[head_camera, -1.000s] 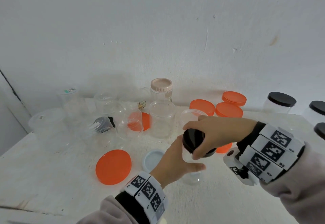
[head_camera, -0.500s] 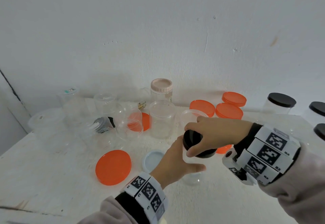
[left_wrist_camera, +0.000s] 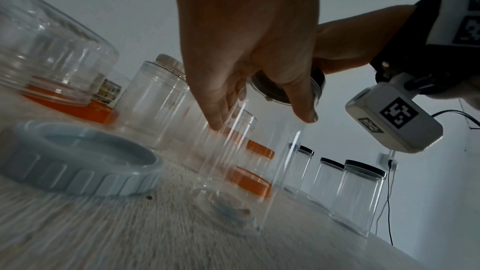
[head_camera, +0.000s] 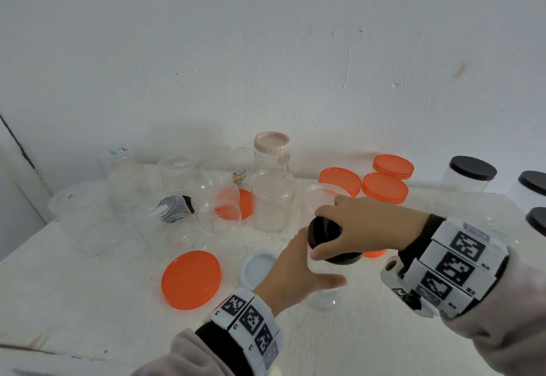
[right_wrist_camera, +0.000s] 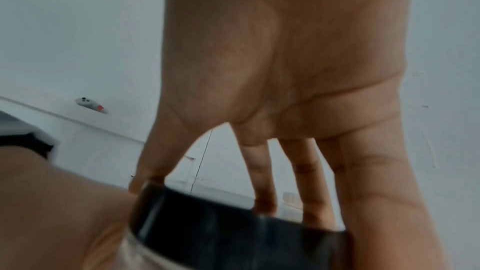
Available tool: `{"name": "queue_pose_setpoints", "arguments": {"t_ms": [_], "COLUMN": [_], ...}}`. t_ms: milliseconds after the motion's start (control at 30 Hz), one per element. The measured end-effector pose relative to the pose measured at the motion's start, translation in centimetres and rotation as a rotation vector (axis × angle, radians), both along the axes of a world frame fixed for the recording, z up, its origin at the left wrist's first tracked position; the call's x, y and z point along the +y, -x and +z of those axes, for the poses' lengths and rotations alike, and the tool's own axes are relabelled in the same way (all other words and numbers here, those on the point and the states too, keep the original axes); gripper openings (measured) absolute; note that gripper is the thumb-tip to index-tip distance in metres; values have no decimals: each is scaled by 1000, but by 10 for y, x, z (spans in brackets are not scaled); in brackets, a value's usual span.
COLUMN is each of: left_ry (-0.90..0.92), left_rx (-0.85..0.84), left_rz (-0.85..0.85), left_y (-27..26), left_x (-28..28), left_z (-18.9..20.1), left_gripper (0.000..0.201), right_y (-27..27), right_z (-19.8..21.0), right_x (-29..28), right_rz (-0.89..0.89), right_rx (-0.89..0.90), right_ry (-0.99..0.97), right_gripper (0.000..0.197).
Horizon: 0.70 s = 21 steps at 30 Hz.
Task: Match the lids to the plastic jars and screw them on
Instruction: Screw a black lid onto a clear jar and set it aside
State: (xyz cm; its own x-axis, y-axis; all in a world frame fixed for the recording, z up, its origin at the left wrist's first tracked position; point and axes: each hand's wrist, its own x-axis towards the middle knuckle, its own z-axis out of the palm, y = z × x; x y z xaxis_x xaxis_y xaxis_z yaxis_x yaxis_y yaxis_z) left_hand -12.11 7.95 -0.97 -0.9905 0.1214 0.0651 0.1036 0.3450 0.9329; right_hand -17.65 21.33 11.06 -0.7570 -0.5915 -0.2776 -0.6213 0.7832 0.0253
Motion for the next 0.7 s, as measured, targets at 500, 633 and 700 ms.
{"name": "queue_pose_setpoints", "arguments": {"t_ms": [500, 633, 700], "left_ry": [3, 17, 41], "left_rx": [12, -3, -7], "left_rz": [1, 14, 25], "left_y": [1, 0, 0], "left_x": [1, 1, 1], "left_z": [-4, -4, -4], "left_gripper": [85, 83, 79], "right_y": [0, 5, 7], "right_z": [-3, 3, 7], "right_x": [7, 7, 8], "right_rz": [-8, -9, 48], "right_rx": [36, -123, -220], "right_ry": [89, 88, 113], "right_gripper": [80, 81, 84]}}
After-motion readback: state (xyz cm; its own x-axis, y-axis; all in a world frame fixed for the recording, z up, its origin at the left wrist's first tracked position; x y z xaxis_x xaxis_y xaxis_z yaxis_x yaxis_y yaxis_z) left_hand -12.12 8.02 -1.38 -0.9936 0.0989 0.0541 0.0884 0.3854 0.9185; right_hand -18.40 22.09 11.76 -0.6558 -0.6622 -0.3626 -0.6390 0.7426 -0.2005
